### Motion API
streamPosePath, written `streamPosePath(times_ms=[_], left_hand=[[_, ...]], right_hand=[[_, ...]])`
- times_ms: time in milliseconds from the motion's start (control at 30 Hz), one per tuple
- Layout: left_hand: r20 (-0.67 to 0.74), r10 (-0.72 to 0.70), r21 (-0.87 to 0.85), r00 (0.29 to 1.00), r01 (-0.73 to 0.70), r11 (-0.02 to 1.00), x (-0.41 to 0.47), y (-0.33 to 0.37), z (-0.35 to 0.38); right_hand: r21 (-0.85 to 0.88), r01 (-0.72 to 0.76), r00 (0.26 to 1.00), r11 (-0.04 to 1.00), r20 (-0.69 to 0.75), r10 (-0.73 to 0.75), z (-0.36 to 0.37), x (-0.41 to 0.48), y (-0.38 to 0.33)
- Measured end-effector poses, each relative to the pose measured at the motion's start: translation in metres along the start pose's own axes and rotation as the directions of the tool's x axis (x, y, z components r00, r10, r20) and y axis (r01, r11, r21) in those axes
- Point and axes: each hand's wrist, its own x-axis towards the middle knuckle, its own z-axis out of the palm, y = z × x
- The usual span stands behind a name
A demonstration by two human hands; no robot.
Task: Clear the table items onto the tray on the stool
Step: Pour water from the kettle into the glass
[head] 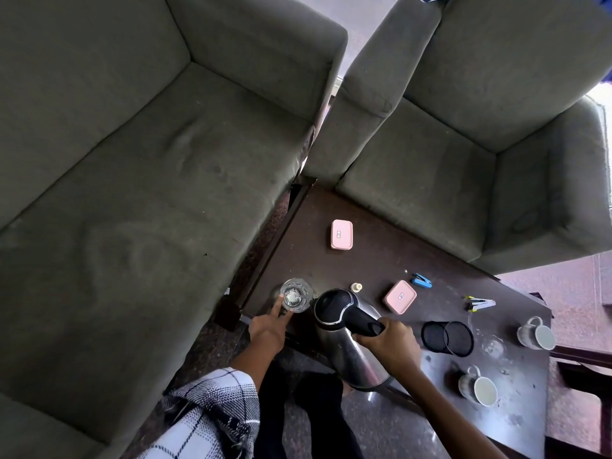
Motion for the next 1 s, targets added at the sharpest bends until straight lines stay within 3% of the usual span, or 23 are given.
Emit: streamPosePath(times_ms=[1000], left_hand=[[-0.011, 0.005, -0.014, 1.0, -0.005, 1.0, -0.0036, 0.0014, -0.0007]], right_hand=[[0.03, 0.009, 1.0, 1.0, 0.005, -0.009, -0.0001, -0.0027, 0.004]])
